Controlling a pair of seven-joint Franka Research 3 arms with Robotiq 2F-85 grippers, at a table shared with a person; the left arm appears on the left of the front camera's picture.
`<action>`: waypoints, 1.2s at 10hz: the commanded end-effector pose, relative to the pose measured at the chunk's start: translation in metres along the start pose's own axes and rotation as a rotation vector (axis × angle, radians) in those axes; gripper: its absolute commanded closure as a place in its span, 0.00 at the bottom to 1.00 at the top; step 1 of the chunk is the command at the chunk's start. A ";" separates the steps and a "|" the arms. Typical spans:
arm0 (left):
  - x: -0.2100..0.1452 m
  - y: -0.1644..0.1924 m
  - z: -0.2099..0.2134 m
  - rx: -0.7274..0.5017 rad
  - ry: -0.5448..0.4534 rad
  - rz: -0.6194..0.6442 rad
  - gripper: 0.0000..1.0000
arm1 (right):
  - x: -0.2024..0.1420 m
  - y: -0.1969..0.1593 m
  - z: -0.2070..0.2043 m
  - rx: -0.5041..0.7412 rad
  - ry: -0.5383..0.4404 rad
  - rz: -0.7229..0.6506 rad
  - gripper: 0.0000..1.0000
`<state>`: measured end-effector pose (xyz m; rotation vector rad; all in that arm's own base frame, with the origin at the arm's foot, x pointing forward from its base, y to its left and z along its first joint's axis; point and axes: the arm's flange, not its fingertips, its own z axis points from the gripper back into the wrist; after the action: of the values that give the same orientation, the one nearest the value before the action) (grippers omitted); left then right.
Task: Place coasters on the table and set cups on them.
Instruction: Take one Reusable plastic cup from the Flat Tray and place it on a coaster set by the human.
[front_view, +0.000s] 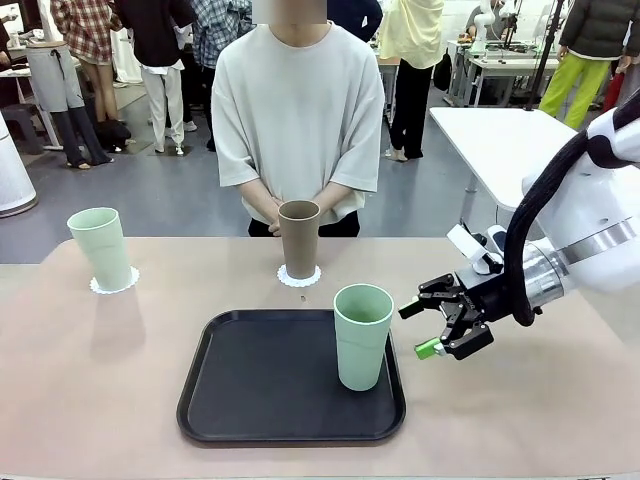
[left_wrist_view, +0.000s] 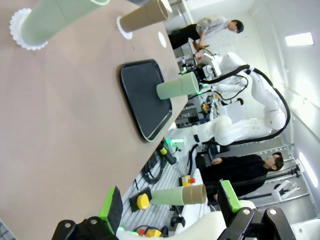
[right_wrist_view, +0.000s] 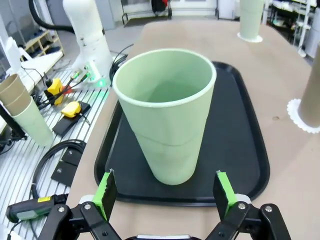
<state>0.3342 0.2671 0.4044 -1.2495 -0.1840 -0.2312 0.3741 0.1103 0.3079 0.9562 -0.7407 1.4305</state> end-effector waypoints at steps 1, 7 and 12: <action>0.001 -0.002 0.002 0.000 -0.001 -0.001 0.00 | 0.001 0.001 0.001 0.009 0.026 0.000 0.00; 0.001 -0.002 0.002 0.000 -0.001 -0.001 0.00 | -0.004 0.000 -0.005 0.028 -0.044 0.024 0.00; 0.001 -0.002 0.002 0.000 -0.001 -0.001 0.00 | -0.020 -0.001 -0.030 -0.045 -0.011 0.081 0.00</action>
<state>0.3342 0.2671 0.4044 -1.2495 -0.1840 -0.2312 0.3755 0.1178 0.2890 0.9301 -0.7878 1.4683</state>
